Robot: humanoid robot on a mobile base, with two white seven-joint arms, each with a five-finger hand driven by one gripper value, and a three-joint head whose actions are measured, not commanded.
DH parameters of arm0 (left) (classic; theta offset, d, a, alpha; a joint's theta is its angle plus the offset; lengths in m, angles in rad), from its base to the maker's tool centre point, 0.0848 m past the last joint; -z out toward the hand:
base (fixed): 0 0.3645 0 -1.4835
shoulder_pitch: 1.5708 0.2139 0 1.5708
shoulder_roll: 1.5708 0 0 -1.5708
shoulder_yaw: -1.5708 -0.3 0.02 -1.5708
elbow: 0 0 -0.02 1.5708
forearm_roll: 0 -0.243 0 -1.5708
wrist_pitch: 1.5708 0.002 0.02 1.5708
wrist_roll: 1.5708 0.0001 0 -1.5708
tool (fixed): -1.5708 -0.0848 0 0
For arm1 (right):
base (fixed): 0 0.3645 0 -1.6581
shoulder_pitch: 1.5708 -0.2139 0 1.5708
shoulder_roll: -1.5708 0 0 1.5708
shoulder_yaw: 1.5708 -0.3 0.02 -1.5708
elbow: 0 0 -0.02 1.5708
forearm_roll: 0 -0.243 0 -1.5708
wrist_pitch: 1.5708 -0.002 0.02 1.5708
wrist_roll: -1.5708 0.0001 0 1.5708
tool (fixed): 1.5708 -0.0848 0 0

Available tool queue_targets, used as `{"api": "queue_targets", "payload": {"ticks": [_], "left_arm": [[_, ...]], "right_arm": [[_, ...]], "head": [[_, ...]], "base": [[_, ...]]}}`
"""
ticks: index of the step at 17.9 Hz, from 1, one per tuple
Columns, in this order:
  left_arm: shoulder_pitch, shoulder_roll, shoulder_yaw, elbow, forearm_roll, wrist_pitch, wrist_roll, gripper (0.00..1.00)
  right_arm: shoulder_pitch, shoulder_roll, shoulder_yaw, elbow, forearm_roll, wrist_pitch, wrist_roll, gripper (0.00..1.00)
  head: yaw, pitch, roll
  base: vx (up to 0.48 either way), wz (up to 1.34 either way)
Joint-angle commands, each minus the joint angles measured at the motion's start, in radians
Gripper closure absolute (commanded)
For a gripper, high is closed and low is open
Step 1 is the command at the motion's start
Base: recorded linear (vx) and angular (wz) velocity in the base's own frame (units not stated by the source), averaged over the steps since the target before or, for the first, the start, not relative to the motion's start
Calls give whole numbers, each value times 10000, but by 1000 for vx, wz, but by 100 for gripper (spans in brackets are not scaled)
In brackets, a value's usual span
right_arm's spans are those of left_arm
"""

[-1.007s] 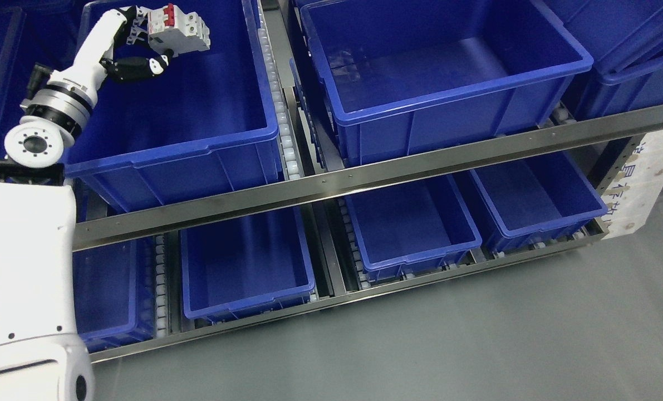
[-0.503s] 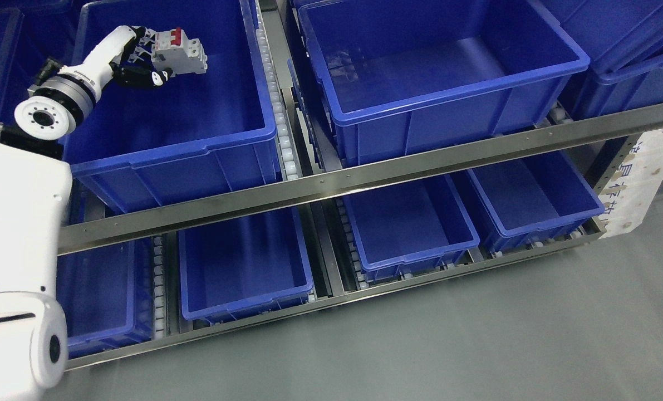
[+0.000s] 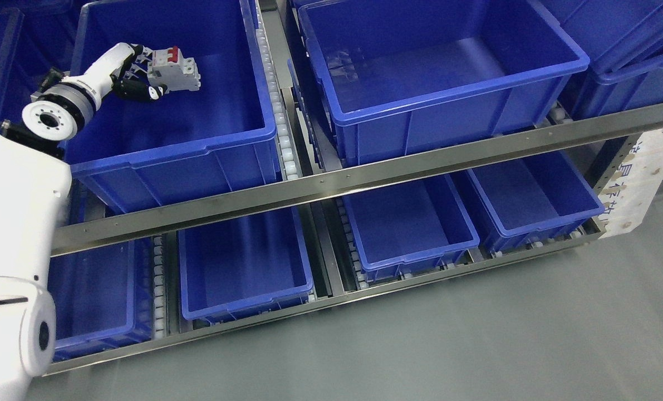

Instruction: Place circuit breaker on shelf

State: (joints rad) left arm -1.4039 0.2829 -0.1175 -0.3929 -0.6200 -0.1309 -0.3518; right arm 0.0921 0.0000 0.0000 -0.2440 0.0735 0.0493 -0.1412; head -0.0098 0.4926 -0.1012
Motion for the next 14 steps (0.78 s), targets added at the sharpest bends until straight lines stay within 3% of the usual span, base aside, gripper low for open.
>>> {"api": "queue_targets", "payload": {"ticks": [1, 3, 6, 8, 9, 11, 14], "left_arm": [[-166, 56, -482, 1137, -12, 5, 342, 40], [-258, 71, -451, 1137, 3, 5, 480, 34], [-549, 56, -101, 1061, 110, -10, 1137, 16], [-626, -51, 1503, 390, 324, -10, 2254, 12], [-581, -477, 3046, -374, 750, -41, 2731, 11], [-474, -1245, 4986, -1313, 1793, -11, 2873, 4], [687, -2058, 6083, -4283, 2685, 35, 2889, 1]], "right_arm": [[-1, -175, 199, 0, 1, 305, 62, 0], [-1, -175, 199, 0, 1, 290, 47, 0], [-1, -175, 199, 0, 1, 305, 62, 0], [-1, -175, 199, 0, 1, 305, 47, 0], [-1, -175, 199, 0, 1, 305, 47, 0], [-1, -175, 199, 0, -14, 305, 62, 0], [-1, -175, 199, 0, 1, 305, 62, 0]], "head": [[0, 0, 0], [0, 0, 0], [0, 0, 0], [0, 0, 0], [0, 0, 0], [0, 0, 0], [0, 0, 0]], "base": [[0, 0], [0, 0], [0, 0], [0, 0], [10, -33], [0, 0], [-3, 8]]}}
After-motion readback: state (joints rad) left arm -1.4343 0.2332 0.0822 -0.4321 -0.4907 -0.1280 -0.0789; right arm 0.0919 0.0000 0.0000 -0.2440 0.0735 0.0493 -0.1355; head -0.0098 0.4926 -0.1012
